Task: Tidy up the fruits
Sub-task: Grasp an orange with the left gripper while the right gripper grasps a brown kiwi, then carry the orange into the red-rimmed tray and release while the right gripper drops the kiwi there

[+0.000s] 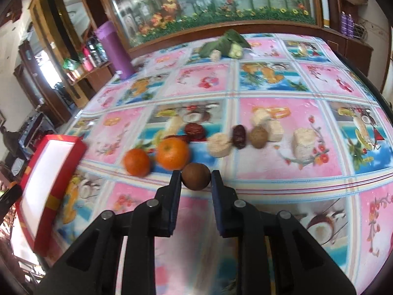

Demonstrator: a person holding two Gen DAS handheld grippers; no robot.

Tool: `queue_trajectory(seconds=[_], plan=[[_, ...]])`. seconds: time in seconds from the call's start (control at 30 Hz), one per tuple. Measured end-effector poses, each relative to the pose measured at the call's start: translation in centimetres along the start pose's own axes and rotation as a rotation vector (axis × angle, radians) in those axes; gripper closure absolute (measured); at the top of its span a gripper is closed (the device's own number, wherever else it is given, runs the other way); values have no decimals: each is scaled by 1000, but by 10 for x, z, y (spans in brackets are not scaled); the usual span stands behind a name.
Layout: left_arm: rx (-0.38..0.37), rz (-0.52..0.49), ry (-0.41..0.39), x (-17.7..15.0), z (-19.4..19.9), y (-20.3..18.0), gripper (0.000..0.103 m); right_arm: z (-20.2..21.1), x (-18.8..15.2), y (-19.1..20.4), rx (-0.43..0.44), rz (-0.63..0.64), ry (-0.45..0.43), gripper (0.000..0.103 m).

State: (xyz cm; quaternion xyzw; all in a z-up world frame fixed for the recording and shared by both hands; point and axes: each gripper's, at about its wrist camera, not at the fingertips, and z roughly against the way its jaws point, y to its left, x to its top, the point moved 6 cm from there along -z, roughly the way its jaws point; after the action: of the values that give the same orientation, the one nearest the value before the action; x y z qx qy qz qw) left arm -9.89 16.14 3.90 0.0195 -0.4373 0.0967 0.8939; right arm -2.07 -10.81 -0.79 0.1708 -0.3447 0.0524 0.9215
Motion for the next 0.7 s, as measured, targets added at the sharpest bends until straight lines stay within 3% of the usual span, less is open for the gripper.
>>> queue_trajectory(seconds=[0.17, 0.37, 0.53, 0.7], plan=[[115, 22, 2, -2, -2, 46, 74, 7, -10, 88, 165, 111, 3, 76], [194, 38, 41, -14, -9, 85, 73, 9, -30, 208, 364, 274, 69, 76], [242, 49, 65, -24, -10, 109, 73, -4, -53, 268, 412, 360, 134, 76], [288, 56, 85, -30, -14, 128, 73, -21, -78, 297, 409, 398, 220, 76]])
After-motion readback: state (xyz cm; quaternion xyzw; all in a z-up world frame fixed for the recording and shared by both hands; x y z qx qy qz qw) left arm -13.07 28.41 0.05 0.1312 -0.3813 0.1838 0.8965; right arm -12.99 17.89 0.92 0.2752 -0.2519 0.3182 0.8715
